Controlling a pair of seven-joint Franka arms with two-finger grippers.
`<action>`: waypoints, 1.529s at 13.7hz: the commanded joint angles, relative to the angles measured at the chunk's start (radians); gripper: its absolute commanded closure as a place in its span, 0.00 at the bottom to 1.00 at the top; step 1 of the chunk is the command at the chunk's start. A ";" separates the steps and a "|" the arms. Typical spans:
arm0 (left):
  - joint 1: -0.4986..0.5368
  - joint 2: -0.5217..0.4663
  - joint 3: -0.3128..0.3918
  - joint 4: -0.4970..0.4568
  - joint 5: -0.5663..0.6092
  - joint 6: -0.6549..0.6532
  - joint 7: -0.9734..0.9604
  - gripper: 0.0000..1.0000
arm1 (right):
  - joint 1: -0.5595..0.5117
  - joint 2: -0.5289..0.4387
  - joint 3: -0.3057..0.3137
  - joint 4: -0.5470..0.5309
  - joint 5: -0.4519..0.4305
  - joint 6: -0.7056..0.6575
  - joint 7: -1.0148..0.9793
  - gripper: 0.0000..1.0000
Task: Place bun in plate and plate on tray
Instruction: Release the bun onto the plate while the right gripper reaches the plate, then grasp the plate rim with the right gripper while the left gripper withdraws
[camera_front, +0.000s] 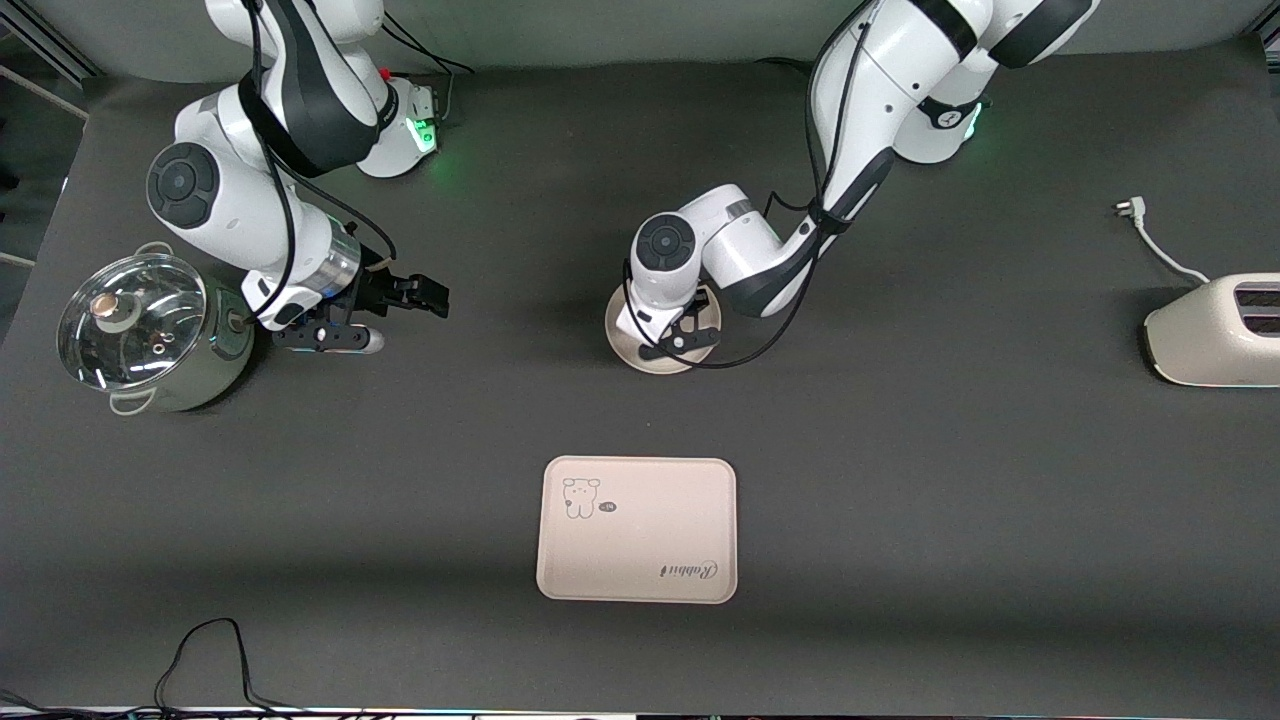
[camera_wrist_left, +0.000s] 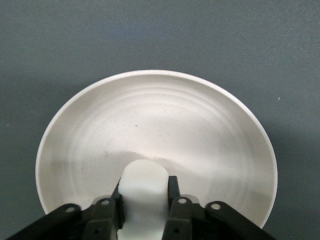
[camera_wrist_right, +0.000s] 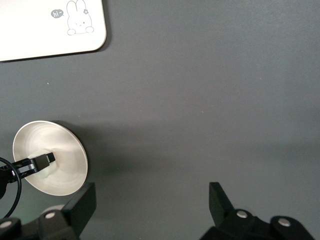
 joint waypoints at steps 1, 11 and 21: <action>-0.015 0.000 0.009 0.016 0.017 -0.006 -0.027 0.01 | 0.008 -0.001 0.012 -0.002 -0.008 0.009 0.022 0.00; 0.186 -0.214 0.012 0.027 0.010 -0.167 0.075 0.00 | 0.008 0.000 0.040 -0.028 -0.010 0.070 0.033 0.00; 0.261 -0.560 0.496 0.018 -0.175 -0.557 0.851 0.00 | 0.022 0.144 0.210 -0.129 -0.013 0.350 0.126 0.00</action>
